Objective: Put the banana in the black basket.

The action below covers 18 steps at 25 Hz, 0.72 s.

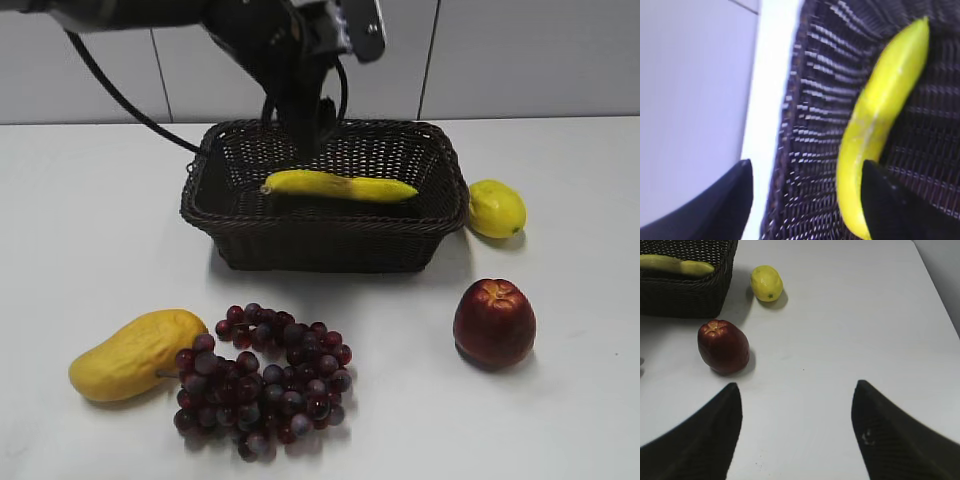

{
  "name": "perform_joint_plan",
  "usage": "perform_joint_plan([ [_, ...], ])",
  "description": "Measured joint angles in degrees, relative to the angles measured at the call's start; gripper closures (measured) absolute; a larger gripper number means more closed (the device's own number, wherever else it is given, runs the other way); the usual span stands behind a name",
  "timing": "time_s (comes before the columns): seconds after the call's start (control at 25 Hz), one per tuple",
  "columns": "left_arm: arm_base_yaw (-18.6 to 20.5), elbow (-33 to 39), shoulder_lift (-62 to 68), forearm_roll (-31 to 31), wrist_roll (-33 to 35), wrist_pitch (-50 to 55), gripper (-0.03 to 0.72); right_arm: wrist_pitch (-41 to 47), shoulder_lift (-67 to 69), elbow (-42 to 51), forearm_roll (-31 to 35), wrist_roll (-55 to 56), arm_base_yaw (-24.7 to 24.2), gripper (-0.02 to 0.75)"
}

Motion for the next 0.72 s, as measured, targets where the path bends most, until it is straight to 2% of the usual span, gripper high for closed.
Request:
perform_joint_plan([
  [0.16, 4.31, 0.00, -3.65, 0.15, -9.57, 4.89, 0.043, 0.00, 0.00, 0.00, 0.00, 0.00, 0.00, 0.218],
  [0.24, 7.16, 0.00, -4.96, 1.19, -16.68, 9.73, 0.052, 0.00, 0.00, 0.00, 0.00, 0.00, 0.00, 0.218],
  [0.36, 12.17, 0.00, -5.89, 2.69, -27.30, 19.24, 0.075, 0.00, 0.00, 0.00, 0.00, 0.00, 0.00, 0.218],
  [0.44, 15.87, 0.00, -5.92, 2.93, -32.09, 27.13, 0.095, 0.00, 0.00, 0.00, 0.00, 0.00, 0.00, 0.218],
  [0.6, 22.76, 0.00, -5.92, 0.91, -36.22, 35.58, 0.109, 0.00, 0.00, 0.00, 0.00, 0.00, 0.00, 0.218],
  [0.72, 28.26, 0.05, -6.56, -5.54, -36.94, 36.01, 0.111, 0.00, 0.00, 0.00, 0.00, 0.00, 0.00, 0.218],
])
